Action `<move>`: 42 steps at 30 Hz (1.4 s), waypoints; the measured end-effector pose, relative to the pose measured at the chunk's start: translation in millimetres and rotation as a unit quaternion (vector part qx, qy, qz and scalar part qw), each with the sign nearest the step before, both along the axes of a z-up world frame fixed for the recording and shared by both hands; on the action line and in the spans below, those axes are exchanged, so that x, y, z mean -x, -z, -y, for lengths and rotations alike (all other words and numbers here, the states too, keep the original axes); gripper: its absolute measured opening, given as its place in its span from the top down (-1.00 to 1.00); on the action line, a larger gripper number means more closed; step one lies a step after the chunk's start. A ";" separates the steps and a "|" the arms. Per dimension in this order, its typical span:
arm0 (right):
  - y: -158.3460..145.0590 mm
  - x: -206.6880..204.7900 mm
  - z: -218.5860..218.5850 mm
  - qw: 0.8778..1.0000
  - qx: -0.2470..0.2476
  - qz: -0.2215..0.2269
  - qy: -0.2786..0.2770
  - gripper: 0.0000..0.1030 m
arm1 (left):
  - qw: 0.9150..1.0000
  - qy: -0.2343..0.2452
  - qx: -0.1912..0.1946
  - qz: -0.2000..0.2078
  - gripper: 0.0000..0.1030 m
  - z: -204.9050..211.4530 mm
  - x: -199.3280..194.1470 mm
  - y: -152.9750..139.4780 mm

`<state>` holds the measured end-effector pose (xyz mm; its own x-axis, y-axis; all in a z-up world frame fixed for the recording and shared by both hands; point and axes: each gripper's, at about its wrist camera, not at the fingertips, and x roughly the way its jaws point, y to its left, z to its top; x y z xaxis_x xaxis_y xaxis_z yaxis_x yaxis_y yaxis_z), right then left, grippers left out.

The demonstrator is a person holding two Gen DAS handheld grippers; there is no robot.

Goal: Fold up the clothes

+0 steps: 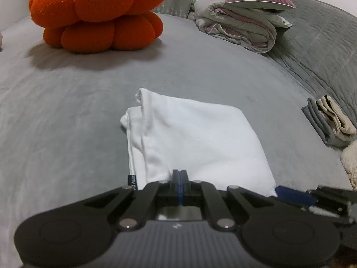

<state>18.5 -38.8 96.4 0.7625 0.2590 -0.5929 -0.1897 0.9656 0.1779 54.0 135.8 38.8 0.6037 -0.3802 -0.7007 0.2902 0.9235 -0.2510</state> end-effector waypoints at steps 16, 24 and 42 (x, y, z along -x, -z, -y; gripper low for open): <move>5.1 -99.2 20.3 0.999 -0.029 -0.006 0.015 0.40 | 1.000 0.007 -0.006 -0.003 0.94 1.9 -0.7 -0.6; 11.9 -112.9 19.4 0.999 -0.037 -0.005 0.029 0.38 | 1.000 0.009 -0.007 -0.003 0.94 3.6 -1.2 0.6; -0.5 -142.0 -11.4 0.999 0.037 -0.035 -0.004 0.41 | 1.000 0.012 -0.014 0.001 0.95 5.1 -0.5 0.5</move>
